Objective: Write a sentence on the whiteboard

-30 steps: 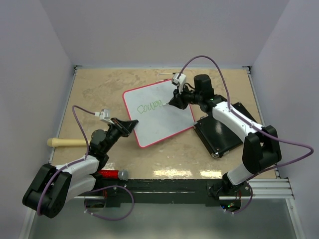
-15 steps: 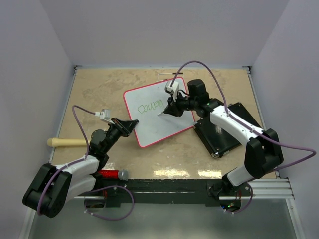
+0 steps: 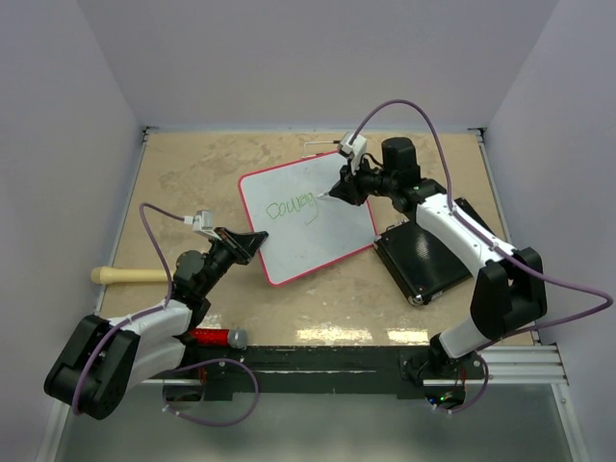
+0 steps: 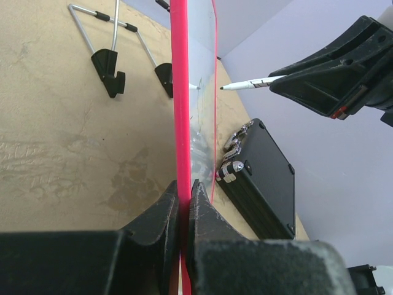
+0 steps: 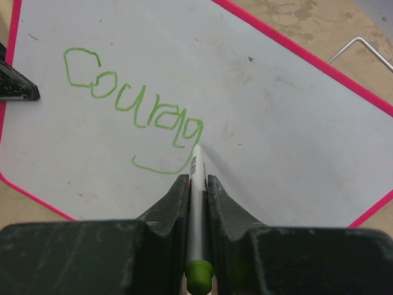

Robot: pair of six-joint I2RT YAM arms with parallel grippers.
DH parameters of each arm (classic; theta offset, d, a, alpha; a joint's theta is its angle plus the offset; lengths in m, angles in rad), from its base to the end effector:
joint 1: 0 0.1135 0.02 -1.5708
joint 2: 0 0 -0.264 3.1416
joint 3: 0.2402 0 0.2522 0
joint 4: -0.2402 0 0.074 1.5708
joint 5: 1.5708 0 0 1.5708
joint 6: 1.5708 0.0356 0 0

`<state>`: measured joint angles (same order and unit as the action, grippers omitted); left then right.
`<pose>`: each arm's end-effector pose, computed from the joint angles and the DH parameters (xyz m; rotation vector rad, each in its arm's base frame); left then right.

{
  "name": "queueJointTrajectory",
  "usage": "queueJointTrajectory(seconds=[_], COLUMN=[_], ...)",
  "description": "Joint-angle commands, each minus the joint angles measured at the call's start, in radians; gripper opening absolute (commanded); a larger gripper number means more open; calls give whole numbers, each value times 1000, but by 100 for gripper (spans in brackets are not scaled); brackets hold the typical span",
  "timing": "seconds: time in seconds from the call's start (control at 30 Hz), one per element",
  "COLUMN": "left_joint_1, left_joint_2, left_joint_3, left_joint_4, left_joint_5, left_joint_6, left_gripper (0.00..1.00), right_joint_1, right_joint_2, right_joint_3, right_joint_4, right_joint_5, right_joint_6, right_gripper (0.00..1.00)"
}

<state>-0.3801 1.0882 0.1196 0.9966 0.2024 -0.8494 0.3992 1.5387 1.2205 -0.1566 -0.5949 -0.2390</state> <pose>0.1780 -0.0788 0.1825 -0.2157 1.6421 -1.1137 0.3193 0.1564 0.3104 -0.9798 1.7764 0.7067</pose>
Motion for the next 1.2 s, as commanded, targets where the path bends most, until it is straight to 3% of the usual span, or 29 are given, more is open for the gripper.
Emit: queueJointTrajectory(seconds=[0.0, 0.7, 1.17], left_joint_1=[-9, -9, -9], left_joint_2=[1, 12, 16], left_joint_3=[-23, -23, -23], left_joint_4=[-44, -32, -27], left_joint_5=[66, 74, 75], left_joint_6=[135, 141, 141], left_gripper=[0, 0, 0], right_joint_1=[6, 6, 4], right_joint_2=[27, 70, 89], right_joint_3=[40, 88, 96], right_joint_4=[48, 52, 54], right_joint_5=[-9, 118, 3], right_joint_6=[18, 21, 20], right_gripper=[0, 0, 0])
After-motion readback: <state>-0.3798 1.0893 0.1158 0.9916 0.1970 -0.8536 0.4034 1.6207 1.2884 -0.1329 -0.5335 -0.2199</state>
